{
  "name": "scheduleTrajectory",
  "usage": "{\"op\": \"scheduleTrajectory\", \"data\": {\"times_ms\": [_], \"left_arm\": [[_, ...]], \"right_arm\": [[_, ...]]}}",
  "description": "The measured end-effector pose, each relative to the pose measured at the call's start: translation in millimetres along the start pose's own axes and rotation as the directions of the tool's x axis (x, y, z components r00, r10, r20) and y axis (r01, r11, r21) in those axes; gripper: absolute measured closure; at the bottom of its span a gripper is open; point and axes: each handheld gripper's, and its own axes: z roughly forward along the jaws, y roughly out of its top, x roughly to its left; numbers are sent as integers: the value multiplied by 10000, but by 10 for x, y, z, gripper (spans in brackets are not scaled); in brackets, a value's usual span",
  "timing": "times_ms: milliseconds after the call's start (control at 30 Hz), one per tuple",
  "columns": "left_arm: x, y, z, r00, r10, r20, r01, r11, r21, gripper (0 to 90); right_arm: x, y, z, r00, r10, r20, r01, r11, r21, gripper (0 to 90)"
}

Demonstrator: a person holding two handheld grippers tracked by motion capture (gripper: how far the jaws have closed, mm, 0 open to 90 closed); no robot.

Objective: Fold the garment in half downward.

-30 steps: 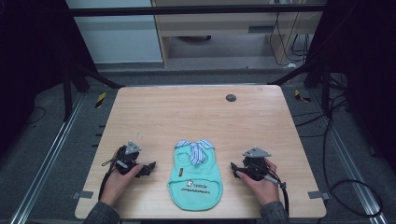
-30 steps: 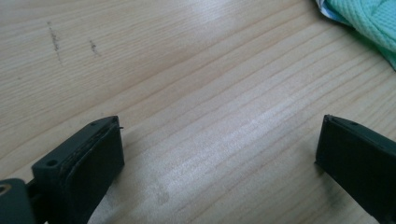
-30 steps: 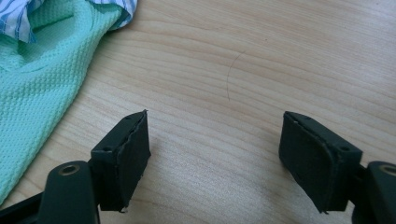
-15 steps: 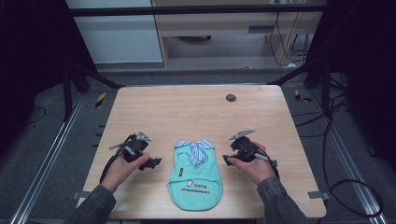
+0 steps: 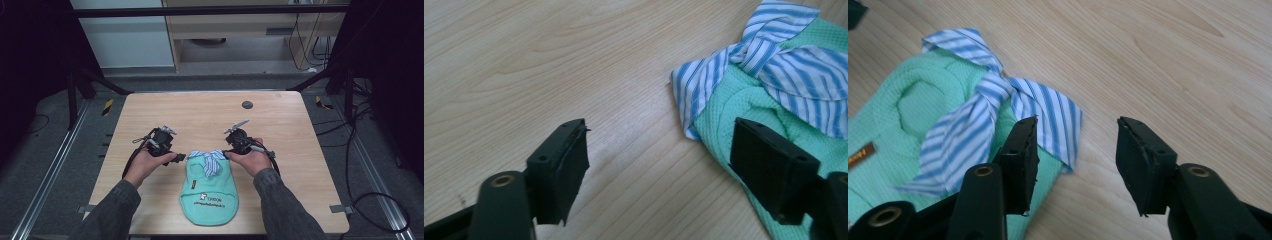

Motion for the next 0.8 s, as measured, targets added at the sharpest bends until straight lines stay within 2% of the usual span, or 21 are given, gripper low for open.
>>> {"op": "scheduleTrajectory", "data": {"times_ms": [100, 200, 400, 533, 800], "left_arm": [[4, 52, 43, 9997, -194, 178, 193, 9998, 55, 317], [-9, 147, 138, 9976, -411, 560, 401, 9990, 187, 409], [-76, 241, 239, 9980, -251, 574, 217, 9980, 589, 565], [-109, 274, 270, 9981, -200, 575, 163, 9978, 640, 605], [-128, 279, 329, 9982, -288, 522, 251, 9972, 707, 591]], "right_arm": [[20, 85, 54, 9999, 69, -120, -68, 9999, 143, 543], [34, 137, 118, 9997, 96, -228, -90, 9996, 250, 601], [2, 164, 250, 9982, 397, -454, -372, 9978, 548, 692], [-21, 153, 291, 9976, 464, -518, -425, 9964, 739, 702], [-55, 132, 325, 9974, 564, -451, -525, 9952, 831, 671]]}}
